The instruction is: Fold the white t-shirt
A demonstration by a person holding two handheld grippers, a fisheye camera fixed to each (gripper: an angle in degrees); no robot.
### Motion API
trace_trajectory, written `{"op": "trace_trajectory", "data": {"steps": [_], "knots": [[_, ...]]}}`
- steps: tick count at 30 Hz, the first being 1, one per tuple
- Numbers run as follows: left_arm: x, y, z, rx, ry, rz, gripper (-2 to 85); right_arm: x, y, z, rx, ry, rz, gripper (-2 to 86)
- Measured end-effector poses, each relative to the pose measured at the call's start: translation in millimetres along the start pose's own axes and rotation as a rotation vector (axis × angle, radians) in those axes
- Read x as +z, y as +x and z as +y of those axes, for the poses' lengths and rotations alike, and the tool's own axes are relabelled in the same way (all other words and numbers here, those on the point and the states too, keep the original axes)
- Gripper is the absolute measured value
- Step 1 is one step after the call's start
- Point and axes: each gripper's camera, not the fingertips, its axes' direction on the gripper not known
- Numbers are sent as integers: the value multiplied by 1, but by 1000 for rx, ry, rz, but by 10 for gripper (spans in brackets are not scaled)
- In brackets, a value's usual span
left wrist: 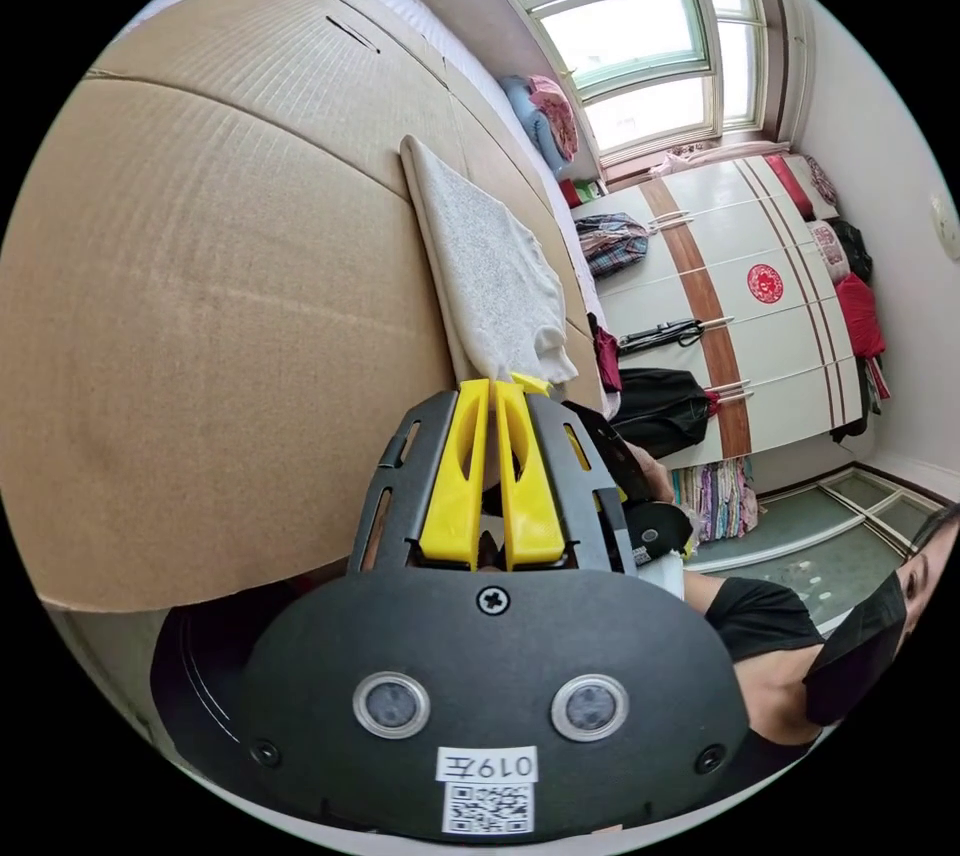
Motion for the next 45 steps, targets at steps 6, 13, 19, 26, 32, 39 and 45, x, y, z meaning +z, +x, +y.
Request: {"op": "trace_trajectory", "data": {"steps": [6, 13, 19, 26, 32, 39, 45], "knots": [[7, 4, 0, 12, -5, -14, 14, -1, -3, -3, -23, -3, 7, -6], [12, 11, 5, 34, -11, -42, 14, -7, -13, -7, -31, -9, 3, -6], [22, 18, 6, 53, -29, -97, 15, -6, -31, -9, -66, -18, 79, -6], [24, 24, 11, 81, -19, -72, 16, -12, -27, -1, -27, 1, 62, -6], [34, 30, 13, 92, -47, -145, 14, -12, -40, -1, -58, -8, 98, -3], [38, 34, 17, 95, -44, -156, 14, -22, -36, 9, -41, -12, 99, 34], [41, 38, 21, 95, -40, -147, 15, -34, -27, 27, -15, 3, 52, 57]]}}
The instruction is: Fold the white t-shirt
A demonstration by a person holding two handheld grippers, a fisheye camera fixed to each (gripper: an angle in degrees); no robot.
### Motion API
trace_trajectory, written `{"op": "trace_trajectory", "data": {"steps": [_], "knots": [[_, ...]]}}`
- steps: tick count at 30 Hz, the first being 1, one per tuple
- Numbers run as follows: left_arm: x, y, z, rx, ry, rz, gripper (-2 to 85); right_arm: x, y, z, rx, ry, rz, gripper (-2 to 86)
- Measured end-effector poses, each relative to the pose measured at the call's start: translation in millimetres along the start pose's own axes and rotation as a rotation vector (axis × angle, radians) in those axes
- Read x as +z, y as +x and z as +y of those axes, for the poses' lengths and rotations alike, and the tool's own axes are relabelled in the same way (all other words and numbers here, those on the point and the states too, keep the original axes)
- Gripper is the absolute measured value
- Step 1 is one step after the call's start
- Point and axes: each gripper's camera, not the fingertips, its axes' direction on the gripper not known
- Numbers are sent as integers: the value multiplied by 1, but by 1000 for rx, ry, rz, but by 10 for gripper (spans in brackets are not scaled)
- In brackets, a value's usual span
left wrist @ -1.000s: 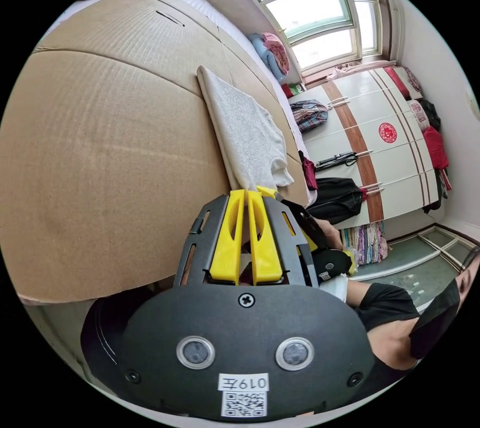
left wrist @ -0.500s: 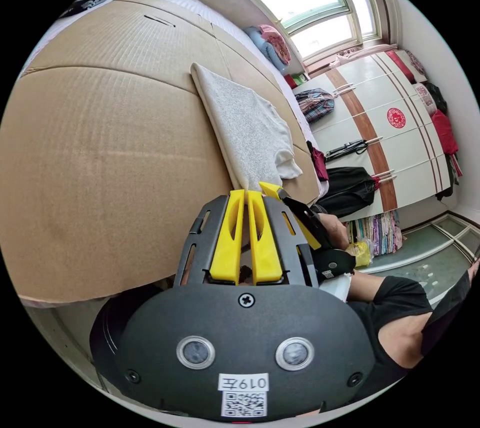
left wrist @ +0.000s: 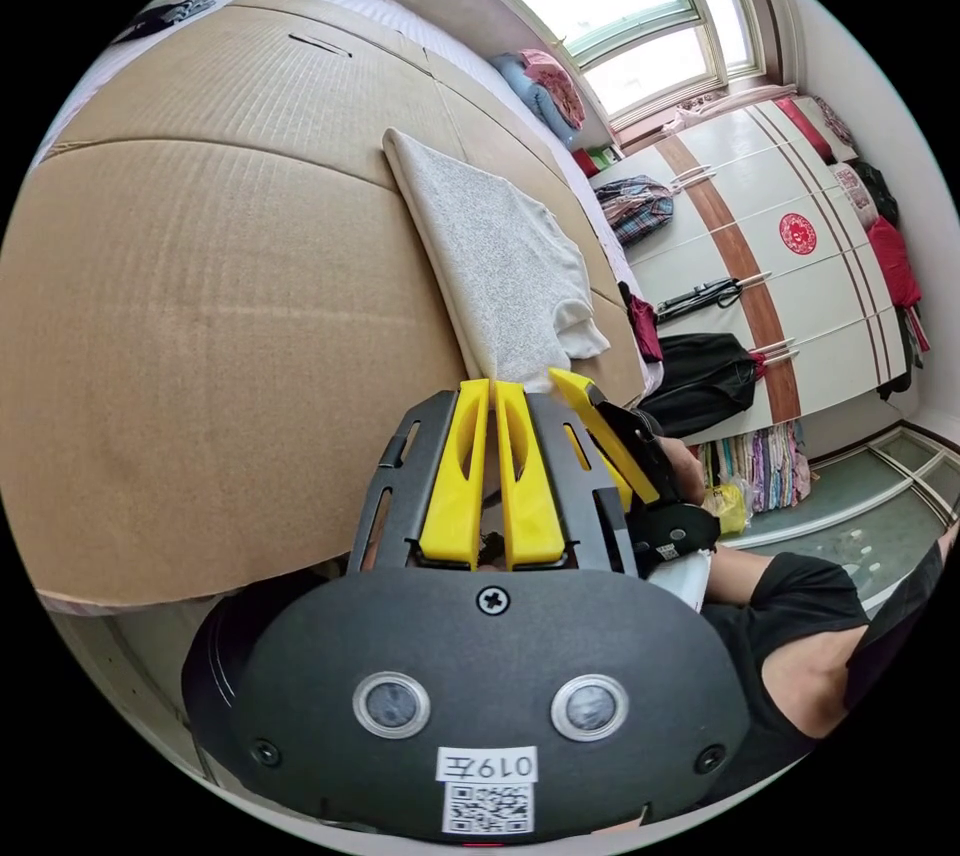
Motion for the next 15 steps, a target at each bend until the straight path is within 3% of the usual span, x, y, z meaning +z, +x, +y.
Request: {"op": "trace_trajectory", "data": {"steps": [15], "knots": [[11, 19, 16, 10, 6, -13, 14, -4, 31, 27, 30, 3, -37, 63]]}}
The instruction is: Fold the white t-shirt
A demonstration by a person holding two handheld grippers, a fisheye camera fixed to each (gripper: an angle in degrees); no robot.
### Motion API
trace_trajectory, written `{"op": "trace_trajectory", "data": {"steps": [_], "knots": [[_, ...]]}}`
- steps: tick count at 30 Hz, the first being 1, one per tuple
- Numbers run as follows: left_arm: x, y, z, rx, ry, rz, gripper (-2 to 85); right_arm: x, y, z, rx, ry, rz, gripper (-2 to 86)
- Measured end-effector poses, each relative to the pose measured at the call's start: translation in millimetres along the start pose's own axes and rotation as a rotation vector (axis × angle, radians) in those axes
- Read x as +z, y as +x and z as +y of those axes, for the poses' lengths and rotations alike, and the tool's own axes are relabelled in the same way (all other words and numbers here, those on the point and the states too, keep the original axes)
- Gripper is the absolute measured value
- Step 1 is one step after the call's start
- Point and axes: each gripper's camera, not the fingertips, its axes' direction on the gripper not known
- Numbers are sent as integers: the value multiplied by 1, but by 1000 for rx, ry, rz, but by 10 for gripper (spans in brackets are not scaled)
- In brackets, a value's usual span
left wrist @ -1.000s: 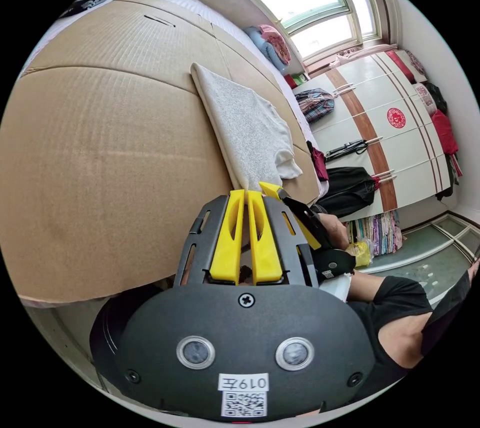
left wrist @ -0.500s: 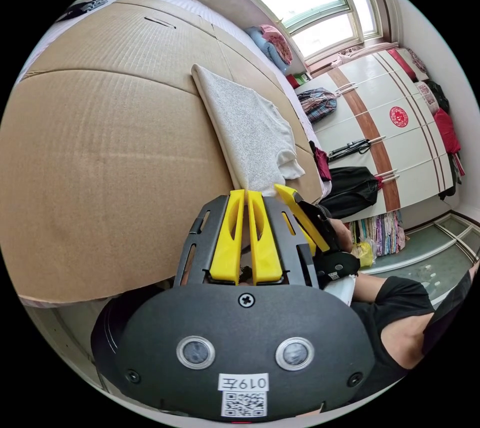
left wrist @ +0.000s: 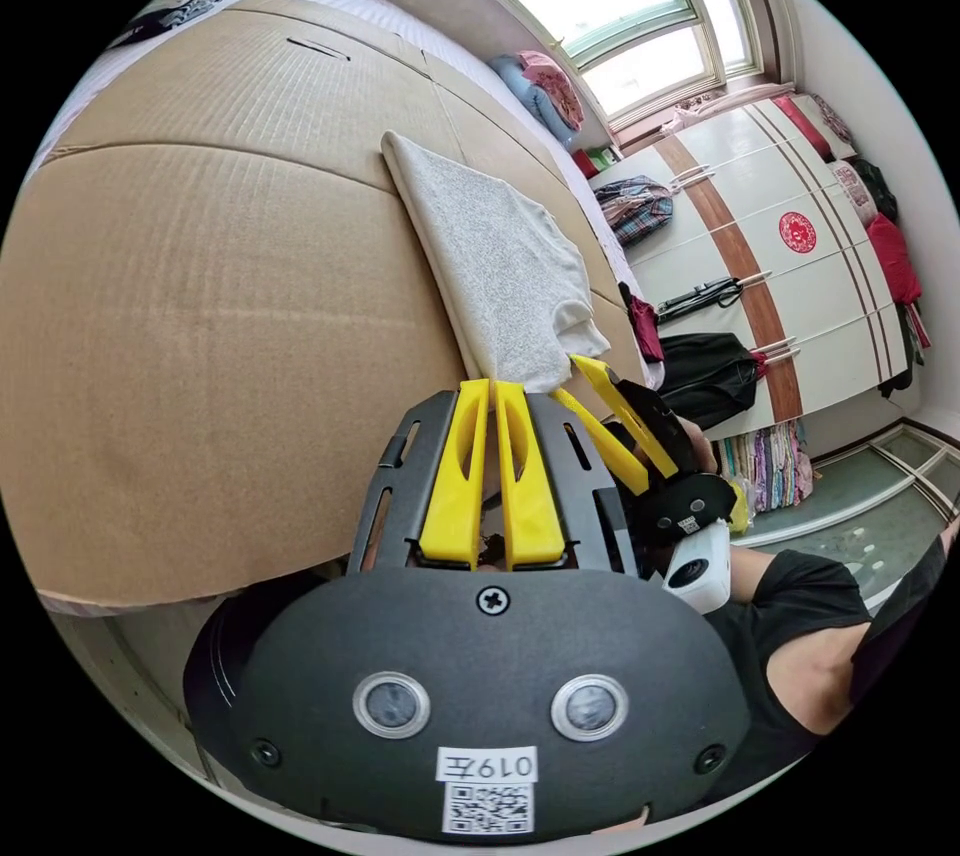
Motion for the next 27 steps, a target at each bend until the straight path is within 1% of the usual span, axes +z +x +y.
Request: {"op": "trace_trajectory", "data": {"steps": [2, 7, 9, 11, 18, 21, 27], "knots": [[1, 4, 3, 8, 2, -7, 14, -4, 3, 2, -5, 8, 24, 43], [4, 25, 14, 53, 25, -63, 14, -19, 11, 10, 12, 18, 5, 16], [9, 36, 19, 75, 19, -122, 13, -19, 9, 11, 7, 18, -13, 10], [14, 43, 22, 88, 17, -148, 13, -16, 2, 13, -9, 9, 36, 5], [29, 83, 45, 189, 27, -292, 14, -30, 8, 16, 1, 22, 53, 7], [36, 102, 56, 244, 40, -352, 15, -31, 7, 20, -18, 16, 103, 17], [40, 127, 80, 300, 77, -392, 17, -44, 27, 32, 22, 34, 87, 50]]}}
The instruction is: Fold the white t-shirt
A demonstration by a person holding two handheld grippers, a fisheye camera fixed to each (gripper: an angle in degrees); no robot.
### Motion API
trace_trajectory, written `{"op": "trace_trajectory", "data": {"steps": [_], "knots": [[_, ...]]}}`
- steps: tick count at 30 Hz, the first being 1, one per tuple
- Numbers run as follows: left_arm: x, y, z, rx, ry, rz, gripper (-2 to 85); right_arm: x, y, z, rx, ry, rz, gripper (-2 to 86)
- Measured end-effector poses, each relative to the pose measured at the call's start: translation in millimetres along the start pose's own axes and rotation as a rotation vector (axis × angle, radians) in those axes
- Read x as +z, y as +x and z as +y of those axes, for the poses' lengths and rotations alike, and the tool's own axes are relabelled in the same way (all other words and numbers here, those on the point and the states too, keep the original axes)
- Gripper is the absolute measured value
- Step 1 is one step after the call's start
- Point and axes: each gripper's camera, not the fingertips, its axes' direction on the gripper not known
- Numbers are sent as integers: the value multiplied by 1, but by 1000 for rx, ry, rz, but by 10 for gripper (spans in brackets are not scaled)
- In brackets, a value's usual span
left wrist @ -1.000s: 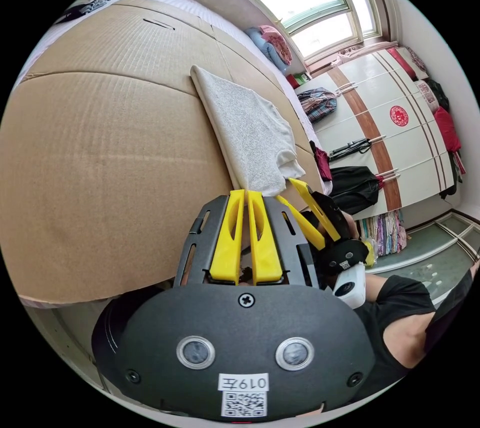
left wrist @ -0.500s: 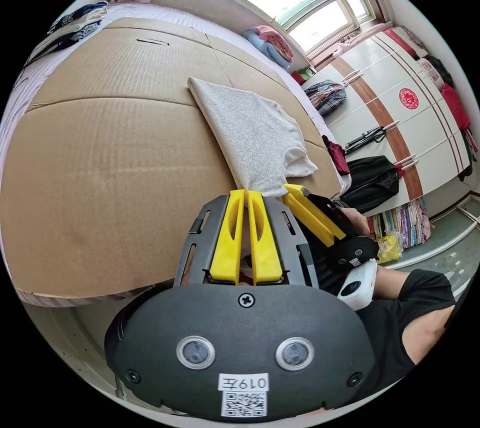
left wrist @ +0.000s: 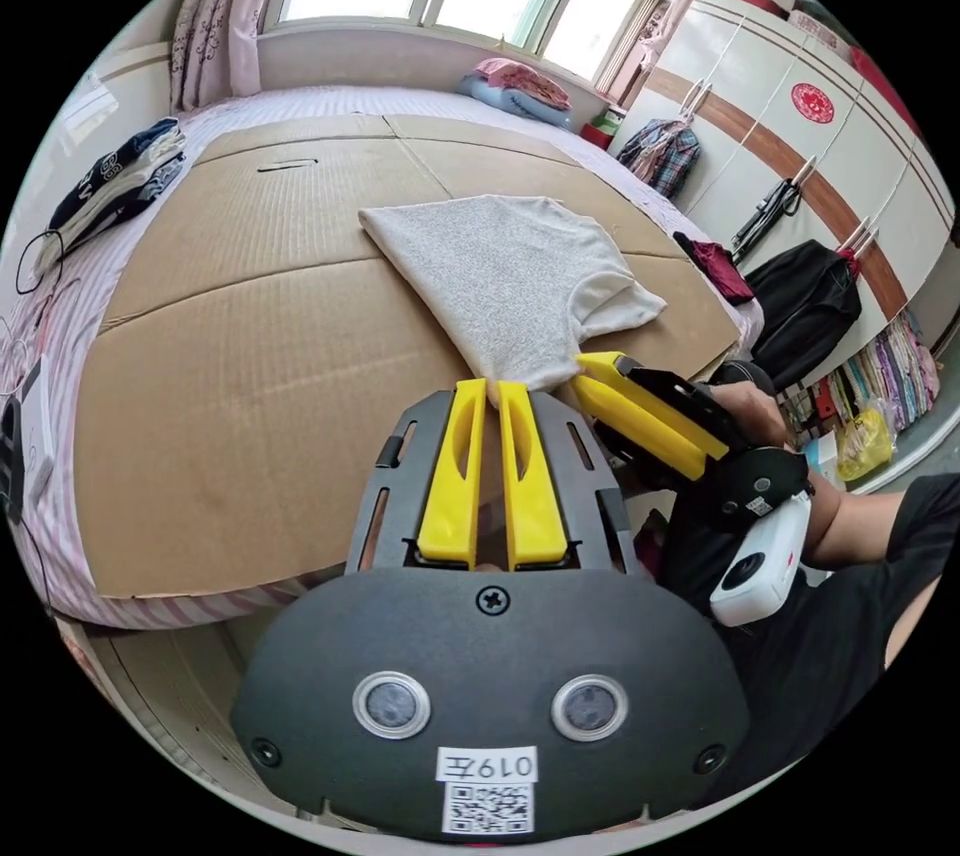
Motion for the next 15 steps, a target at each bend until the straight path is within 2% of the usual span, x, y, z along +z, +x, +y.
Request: {"op": "trace_trajectory", "data": {"steps": [4, 9, 11, 15], "knots": [[-12, 10, 11, -2, 63, 2, 16, -11, 20, 13, 21, 16, -8, 60], [-31, 39, 17, 65, 259, 76, 11, -21, 61, 29, 137, 56, -44, 32], [-23, 54, 9, 97, 241, 84, 9, -15, 84, 30, 208, 55, -51, 8], [9, 90, 1, 187, 120, -12, 8, -3, 101, 28, 225, 47, -76, -5]]}}
